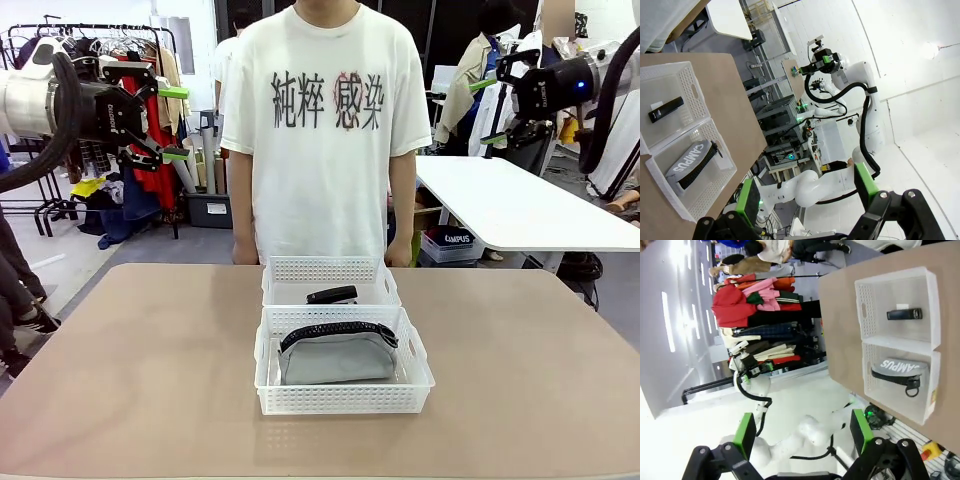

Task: Distribute items into two baskets.
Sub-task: Place the picked Stapler into the Organizing basket as instructed by the person.

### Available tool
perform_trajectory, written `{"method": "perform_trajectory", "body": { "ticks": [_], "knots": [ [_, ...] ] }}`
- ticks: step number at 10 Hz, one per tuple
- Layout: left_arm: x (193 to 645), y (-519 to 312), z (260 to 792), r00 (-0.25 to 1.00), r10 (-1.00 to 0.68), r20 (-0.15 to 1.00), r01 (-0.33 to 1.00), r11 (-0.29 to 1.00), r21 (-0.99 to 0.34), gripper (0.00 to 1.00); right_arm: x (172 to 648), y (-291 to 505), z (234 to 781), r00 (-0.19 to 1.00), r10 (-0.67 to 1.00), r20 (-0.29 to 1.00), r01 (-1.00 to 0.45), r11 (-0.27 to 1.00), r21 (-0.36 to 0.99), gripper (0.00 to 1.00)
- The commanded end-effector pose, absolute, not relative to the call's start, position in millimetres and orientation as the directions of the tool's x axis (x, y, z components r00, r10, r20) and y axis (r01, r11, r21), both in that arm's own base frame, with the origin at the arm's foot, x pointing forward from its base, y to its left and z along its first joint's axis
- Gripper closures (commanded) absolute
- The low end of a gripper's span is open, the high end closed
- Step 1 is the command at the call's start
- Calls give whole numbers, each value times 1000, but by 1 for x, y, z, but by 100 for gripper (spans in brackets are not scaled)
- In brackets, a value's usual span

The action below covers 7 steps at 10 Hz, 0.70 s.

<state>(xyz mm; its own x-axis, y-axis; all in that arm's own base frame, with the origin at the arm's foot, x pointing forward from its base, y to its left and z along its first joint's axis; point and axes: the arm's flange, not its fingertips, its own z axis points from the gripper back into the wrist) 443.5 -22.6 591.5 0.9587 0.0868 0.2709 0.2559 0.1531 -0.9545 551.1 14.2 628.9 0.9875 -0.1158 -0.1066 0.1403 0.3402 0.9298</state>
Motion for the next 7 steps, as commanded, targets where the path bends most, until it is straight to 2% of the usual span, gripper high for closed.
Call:
{"method": "perform_trajectory", "body": {
  "ticks": [1, 3, 7],
  "knots": [
    [442, -22, 593, 958, 86, 272, 259, 139, -956, 0, 548, 3, 634, 979, -125, -160, 190, 288, 939, 0],
    [442, -22, 593, 958, 86, 272, 259, 139, -956, 0, 529, -7, 619, 975, -95, -199, 217, 250, 944, 0],
    [442, -22, 593, 958, 86, 272, 259, 139, -956, 0, 508, -12, 593, 980, -60, -191, 199, 210, 957, 0]
  ]
}}
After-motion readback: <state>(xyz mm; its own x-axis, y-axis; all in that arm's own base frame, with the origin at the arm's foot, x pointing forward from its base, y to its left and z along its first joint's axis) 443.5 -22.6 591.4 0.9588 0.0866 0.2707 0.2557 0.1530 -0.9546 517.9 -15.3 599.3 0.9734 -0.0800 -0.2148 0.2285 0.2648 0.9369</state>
